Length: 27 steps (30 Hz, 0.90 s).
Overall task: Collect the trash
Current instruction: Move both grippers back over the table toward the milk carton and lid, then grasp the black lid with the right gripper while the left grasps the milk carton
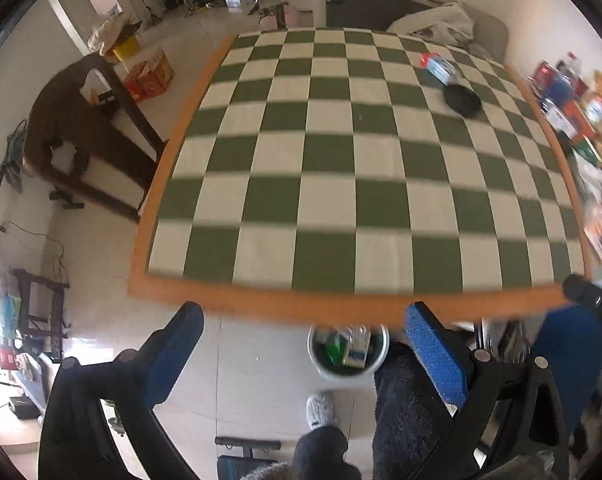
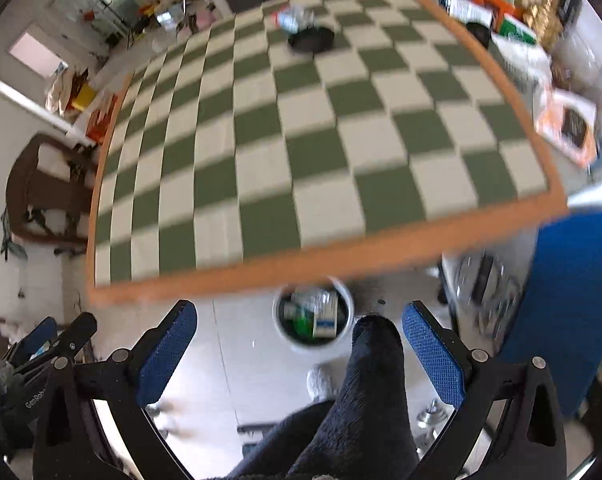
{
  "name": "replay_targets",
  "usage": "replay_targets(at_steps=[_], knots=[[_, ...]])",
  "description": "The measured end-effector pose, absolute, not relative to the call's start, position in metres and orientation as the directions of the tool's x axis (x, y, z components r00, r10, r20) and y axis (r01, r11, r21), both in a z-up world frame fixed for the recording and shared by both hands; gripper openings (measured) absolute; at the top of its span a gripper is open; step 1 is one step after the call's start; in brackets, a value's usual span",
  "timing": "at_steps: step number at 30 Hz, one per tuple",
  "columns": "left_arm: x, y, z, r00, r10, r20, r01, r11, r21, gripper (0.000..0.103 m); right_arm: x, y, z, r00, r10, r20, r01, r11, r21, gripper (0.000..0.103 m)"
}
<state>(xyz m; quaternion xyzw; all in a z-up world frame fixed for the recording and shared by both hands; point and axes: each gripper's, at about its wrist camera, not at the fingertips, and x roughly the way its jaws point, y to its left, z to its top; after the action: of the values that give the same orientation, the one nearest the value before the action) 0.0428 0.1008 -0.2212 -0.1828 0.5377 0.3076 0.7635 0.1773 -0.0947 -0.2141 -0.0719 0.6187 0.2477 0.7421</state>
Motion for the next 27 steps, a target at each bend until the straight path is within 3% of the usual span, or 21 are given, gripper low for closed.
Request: replay_targets(at_steps=[7, 14, 23, 25, 27], knots=[[0.150, 0.166, -0.240, 0.144, 0.269, -0.952, -0.732, 0.677, 0.080, 0.103, 0.342, -0.022, -0.234, 0.104, 0.246, -0.964, -0.458, 0.872, 0.173, 0.103], [0.257, 0.221, -0.282, 0.002, 0.227, -0.974, -0.776, 0.615, 0.141, 0.103, 0.498, 0.077, -0.314, 0.030, 0.155, -0.988, -0.479, 0.869, 0.121, 0.103], [0.330, 0.265, -0.310, -0.074, 0.184, -0.980, -0.791, 0.587, 0.170, 0.103, 0.565, 0.160, -0.395, 0.001, 0.017, -1.000, -0.556, 0.831, 0.014, 0.103], [0.345, 0.269, -0.310, -0.076, 0.187, -0.979, -0.784, 0.596, 0.175, 0.103, 0.564, 0.168, -0.394, 0.057, 0.003, -0.998, -0.587, 0.809, -0.031, 0.098], [0.360, 0.270, -0.311, -0.063, 0.175, -0.982, -0.783, 0.602, 0.158, 0.103, 0.566, 0.166, -0.388, 0.082, 0.023, -0.996, -0.605, 0.795, -0.031, 0.087]])
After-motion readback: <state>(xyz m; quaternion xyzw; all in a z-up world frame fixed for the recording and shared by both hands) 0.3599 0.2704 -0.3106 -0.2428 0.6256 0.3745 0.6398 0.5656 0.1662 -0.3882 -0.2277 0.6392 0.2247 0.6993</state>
